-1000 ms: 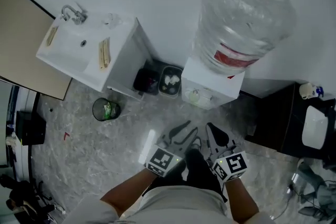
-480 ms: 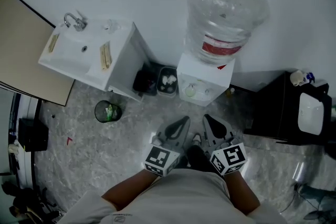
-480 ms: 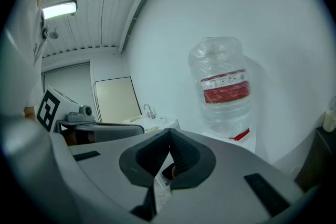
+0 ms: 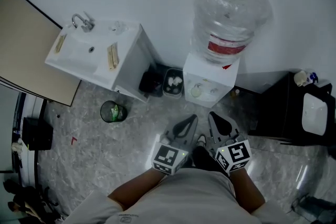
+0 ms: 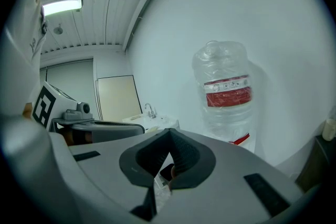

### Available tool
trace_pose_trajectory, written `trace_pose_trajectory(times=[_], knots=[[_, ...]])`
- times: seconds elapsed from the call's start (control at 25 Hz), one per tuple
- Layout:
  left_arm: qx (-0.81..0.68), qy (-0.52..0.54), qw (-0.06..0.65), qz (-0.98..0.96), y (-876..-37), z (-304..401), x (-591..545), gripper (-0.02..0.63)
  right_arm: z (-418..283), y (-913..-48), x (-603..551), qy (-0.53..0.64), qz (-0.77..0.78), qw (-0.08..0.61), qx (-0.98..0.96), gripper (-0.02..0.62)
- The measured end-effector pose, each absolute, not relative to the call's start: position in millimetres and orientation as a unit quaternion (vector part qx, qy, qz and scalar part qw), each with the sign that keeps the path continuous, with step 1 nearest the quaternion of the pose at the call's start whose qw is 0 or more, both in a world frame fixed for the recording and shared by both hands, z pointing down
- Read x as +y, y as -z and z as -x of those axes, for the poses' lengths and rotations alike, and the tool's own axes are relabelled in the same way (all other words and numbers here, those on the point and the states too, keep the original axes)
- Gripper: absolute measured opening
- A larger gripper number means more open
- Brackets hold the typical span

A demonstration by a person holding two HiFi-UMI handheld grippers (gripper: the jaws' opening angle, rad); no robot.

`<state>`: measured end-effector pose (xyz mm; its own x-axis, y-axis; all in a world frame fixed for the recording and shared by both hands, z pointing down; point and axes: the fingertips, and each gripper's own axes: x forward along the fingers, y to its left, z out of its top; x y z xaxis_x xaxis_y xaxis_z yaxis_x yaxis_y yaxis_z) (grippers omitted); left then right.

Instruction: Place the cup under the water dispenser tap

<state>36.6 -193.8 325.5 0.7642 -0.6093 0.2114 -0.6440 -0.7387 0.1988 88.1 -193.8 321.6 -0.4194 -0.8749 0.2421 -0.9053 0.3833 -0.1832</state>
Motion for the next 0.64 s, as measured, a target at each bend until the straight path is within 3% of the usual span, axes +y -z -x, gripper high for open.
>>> trace_pose_trajectory(times=[0.64], knots=[[-0.332, -0.065, 0.131, -0.932, -330.8, -42.3, -188.2, 0.005, -84.9, -332.0, -189.0, -0.148, -0.529, 0.061, -0.833, 0.014]])
